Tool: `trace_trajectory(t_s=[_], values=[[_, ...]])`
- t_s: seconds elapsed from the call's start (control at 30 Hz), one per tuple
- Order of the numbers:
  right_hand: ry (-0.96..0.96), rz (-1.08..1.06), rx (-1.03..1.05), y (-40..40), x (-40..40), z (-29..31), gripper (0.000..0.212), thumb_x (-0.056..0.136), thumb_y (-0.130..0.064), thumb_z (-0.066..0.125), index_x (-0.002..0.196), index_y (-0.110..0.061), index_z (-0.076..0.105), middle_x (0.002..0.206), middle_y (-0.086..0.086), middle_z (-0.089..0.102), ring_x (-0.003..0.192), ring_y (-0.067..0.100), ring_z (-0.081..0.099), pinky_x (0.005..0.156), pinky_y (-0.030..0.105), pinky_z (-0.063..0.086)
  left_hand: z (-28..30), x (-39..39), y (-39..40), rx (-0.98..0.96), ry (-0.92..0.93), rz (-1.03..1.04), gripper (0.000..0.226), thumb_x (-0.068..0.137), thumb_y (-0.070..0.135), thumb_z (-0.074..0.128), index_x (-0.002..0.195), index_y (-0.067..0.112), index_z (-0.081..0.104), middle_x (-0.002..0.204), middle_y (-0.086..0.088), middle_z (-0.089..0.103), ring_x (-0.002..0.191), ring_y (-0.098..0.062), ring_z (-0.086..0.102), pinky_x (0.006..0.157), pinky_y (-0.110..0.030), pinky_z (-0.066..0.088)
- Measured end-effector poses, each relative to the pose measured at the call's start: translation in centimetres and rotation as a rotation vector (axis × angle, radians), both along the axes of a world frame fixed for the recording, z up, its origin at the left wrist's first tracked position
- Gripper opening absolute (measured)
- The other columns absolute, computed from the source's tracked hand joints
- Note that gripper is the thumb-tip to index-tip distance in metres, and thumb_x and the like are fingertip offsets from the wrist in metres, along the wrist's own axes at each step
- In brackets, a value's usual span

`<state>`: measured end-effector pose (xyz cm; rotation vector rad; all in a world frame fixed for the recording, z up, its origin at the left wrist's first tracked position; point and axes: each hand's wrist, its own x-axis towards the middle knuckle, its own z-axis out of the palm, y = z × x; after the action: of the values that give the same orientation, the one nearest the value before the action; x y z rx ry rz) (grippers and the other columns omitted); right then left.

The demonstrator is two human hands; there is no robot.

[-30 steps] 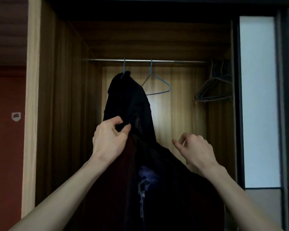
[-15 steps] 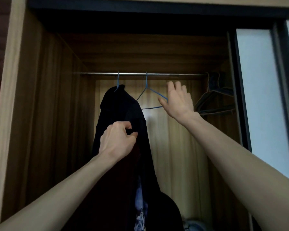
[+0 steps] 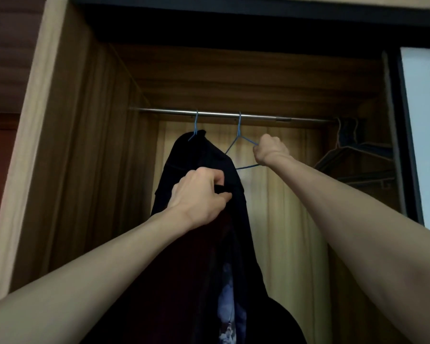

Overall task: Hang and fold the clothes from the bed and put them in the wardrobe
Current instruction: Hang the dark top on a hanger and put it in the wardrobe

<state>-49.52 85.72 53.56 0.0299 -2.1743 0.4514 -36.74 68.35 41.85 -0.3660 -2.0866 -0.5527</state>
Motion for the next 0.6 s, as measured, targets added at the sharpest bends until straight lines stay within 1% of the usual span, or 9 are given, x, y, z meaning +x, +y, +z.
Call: trace_trajectory(t_s=[0.1,0.23,0.3,0.37,0.4,0.47,0.5,0.53,0.6], values=[[0.052,0.024,-0.068,-0.4,-1.1,-0.3,0.024,0.102,-0.010,0.053,0.122,-0.006,0.065,0.123,0.018,0.066,0.112,0.039,0.064,0.080,0.037,0.045,0.0,0.2,-0.4,-0.014,0.016,-0.013,0.030,0.090,0.037,0.074,0.074,0.019,0.058,0.064,0.006,0.061,0.071,-0.016,0.062,0.069,-0.038,0.052],[0.125,0.074,-0.159,-0.7,-1.4,-0.8,0.026,0.103,-0.011,0.052,0.124,-0.004,0.066,0.119,0.019,0.066,0.108,0.041,0.065,0.082,0.040,0.051,-0.3,0.5,-0.8,-0.026,0.021,-0.022,0.030,0.091,0.038,0.073,0.075,0.019,0.057,0.065,0.004,0.063,0.071,-0.018,0.063,0.075,-0.044,0.055],[0.142,0.121,-0.210,-0.7,-1.3,-1.1,0.026,0.102,-0.011,0.053,0.122,-0.002,0.067,0.117,0.020,0.067,0.106,0.040,0.066,0.085,0.043,0.056,-0.5,0.6,-1.1,-0.030,0.028,-0.013,0.031,0.091,0.039,0.073,0.075,0.019,0.056,0.065,0.004,0.062,0.071,-0.018,0.063,0.075,-0.044,0.055],[0.158,0.194,-0.280,-0.5,-0.8,-2.0,0.025,0.103,-0.014,0.052,0.118,-0.001,0.069,0.117,0.020,0.068,0.104,0.039,0.066,0.088,0.044,0.057,-0.8,0.6,-1.4,-0.038,0.038,-0.001,0.031,0.091,0.039,0.073,0.076,0.018,0.056,0.063,0.004,0.061,0.069,-0.018,0.062,0.073,-0.044,0.055],[0.171,0.239,-0.331,-0.3,-0.3,-2.9,0.026,0.104,-0.015,0.050,0.115,-0.002,0.070,0.117,0.019,0.068,0.104,0.039,0.065,0.086,0.041,0.054,-1.1,0.7,-1.6,-0.039,0.040,0.002,0.030,0.091,0.039,0.073,0.076,0.018,0.056,0.062,0.003,0.060,0.068,-0.018,0.062,0.073,-0.044,0.055],[0.201,0.324,-0.432,0.4,1.2,-5.6,0.031,0.105,-0.020,0.046,0.108,-0.006,0.073,0.114,0.019,0.068,0.104,0.038,0.063,0.079,0.031,0.042,-1.7,0.8,-1.9,-0.027,0.042,-0.003,0.030,0.090,0.039,0.074,0.075,0.019,0.057,0.059,0.003,0.059,0.065,-0.017,0.062,0.071,-0.044,0.056],[0.216,0.358,-0.467,0.8,2.2,-7.6,0.032,0.105,-0.022,0.045,0.106,-0.008,0.074,0.110,0.018,0.069,0.104,0.037,0.061,0.077,0.028,0.036,-2.0,0.8,-2.2,-0.015,0.039,-0.006,0.031,0.090,0.038,0.074,0.074,0.020,0.056,0.056,0.003,0.058,0.063,-0.016,0.061,0.071,-0.043,0.056],[0.227,0.383,-0.498,1.2,3.2,-9.9,0.032,0.105,-0.023,0.046,0.104,-0.008,0.074,0.103,0.016,0.069,0.100,0.035,0.060,0.074,0.028,0.033,-2.4,0.9,-2.3,-0.006,0.036,-0.006,0.031,0.090,0.038,0.075,0.073,0.020,0.056,0.054,0.003,0.057,0.062,-0.016,0.061,0.070,-0.043,0.056],[0.206,0.411,-0.558,2.0,4.5,-14.5,0.028,0.104,-0.025,0.050,0.100,-0.006,0.070,0.090,0.011,0.066,0.088,0.030,0.056,0.070,0.032,0.033,-3.3,1.1,-2.5,0.002,0.019,-0.002,0.031,0.089,0.038,0.076,0.072,0.021,0.056,0.053,0.003,0.057,0.062,-0.016,0.062,0.071,-0.043,0.056]])
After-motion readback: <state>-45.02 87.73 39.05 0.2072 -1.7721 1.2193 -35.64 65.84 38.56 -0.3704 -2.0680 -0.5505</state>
